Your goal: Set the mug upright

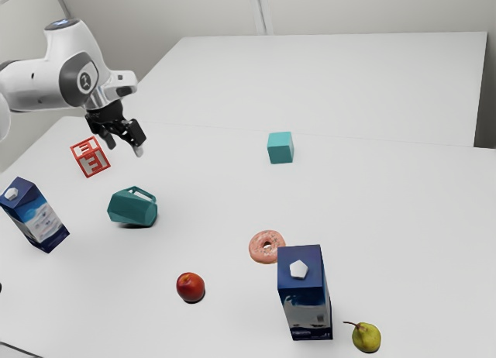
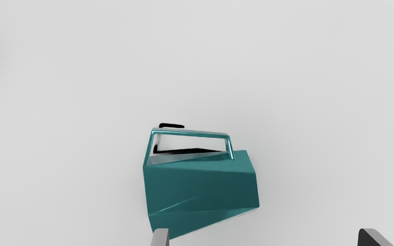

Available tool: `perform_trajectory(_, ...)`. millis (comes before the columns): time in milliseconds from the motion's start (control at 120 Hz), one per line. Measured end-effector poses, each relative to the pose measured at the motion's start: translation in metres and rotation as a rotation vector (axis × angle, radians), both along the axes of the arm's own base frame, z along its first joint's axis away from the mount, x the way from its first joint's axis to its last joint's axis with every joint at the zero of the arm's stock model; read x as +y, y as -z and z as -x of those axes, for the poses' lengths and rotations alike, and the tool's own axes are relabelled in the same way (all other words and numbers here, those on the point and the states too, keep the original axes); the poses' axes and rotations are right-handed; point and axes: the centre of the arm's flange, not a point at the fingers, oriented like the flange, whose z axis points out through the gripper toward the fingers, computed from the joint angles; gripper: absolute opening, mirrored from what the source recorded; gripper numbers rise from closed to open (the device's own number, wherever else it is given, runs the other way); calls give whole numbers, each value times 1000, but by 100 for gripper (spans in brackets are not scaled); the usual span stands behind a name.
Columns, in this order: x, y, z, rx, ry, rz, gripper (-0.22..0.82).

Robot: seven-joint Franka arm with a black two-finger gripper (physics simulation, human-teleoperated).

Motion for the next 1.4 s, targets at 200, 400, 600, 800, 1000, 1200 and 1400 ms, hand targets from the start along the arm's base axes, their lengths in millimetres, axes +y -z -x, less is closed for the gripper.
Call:
perform_trajectory(200,10,-8,2,-30,-26,32,60)
perform_trajectory(400,72,19,12,-10,-82,114,60)
perform_trajectory(600,123,79,16,20,-73,229,60)
perform_trajectory(800,148,126,27,41,-35,364,60)
perform_trajectory(1000,162,149,30,33,-8,500,60)
perform_trajectory(1200,162,164,38,8,-2,661,60)
perform_trajectory(1400,153,178,38,-6,27,753,55)
